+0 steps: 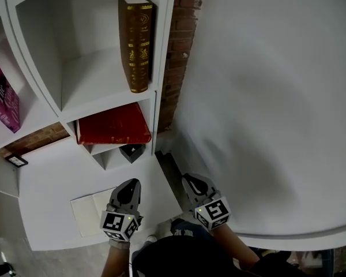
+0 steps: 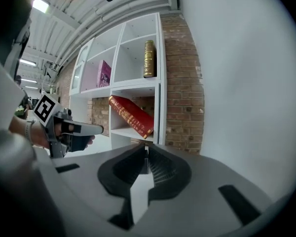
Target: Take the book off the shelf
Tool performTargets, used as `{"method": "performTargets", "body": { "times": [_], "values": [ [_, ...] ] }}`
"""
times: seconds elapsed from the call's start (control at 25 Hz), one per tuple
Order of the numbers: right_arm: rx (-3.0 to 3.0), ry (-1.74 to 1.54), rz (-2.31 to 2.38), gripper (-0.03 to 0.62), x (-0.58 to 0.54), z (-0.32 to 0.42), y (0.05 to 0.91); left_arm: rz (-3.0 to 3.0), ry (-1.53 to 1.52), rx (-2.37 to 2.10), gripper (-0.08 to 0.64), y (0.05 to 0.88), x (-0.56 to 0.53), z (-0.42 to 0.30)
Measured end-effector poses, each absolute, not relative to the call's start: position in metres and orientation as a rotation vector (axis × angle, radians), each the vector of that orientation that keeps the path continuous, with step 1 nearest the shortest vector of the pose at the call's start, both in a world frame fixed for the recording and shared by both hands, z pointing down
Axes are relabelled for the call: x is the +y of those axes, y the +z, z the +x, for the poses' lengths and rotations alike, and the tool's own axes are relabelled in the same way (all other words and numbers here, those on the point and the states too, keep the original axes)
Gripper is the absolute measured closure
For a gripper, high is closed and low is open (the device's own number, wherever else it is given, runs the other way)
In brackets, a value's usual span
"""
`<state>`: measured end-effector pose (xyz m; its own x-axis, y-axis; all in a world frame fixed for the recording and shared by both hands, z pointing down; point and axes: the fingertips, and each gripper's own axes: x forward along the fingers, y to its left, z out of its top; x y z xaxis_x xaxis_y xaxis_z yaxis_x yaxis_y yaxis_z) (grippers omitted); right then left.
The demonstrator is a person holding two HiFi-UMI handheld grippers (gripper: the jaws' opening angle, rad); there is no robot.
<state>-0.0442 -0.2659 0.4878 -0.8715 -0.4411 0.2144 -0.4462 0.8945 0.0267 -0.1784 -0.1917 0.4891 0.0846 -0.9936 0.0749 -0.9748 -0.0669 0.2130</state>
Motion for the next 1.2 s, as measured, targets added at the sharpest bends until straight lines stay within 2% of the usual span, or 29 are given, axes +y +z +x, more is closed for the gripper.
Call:
{"method": "performTargets", "body": {
  "times": [0.32, 0.48, 0.8, 1.08, 1.2],
  "values": [
    [-2.877, 0.019, 0.497, 0.56, -0.306, -0.091, 0.481, 1.946, -0.312, -2.156, 0.545, 0.48, -0.215, -0.226],
    [-2.892, 0.016, 0.423, 0.56, -0.32, -0.105, 0.478, 1.819, -0.443, -2.216, 0.502, 0.476, -0.223, -0.249],
    [-2.901, 0.004, 0.35, 0.56, -0.347, -0.114, 0.475, 1.59, -0.723, -2.255, 0.327, 0.471, -0.243, -0.284],
    [-2.891, 0.018, 0.32, 0.56, -0.365, -0.108, 0.482, 1.494, -0.799, -2.323, 0.215, 0.461, -0.267, -0.301],
    [-2.887, 0.016, 0.309, 0.56, -0.371, -0.105, 0.484, 1.464, -0.827, -2.347, 0.202, 0.455, -0.277, -0.309]
  ]
}}
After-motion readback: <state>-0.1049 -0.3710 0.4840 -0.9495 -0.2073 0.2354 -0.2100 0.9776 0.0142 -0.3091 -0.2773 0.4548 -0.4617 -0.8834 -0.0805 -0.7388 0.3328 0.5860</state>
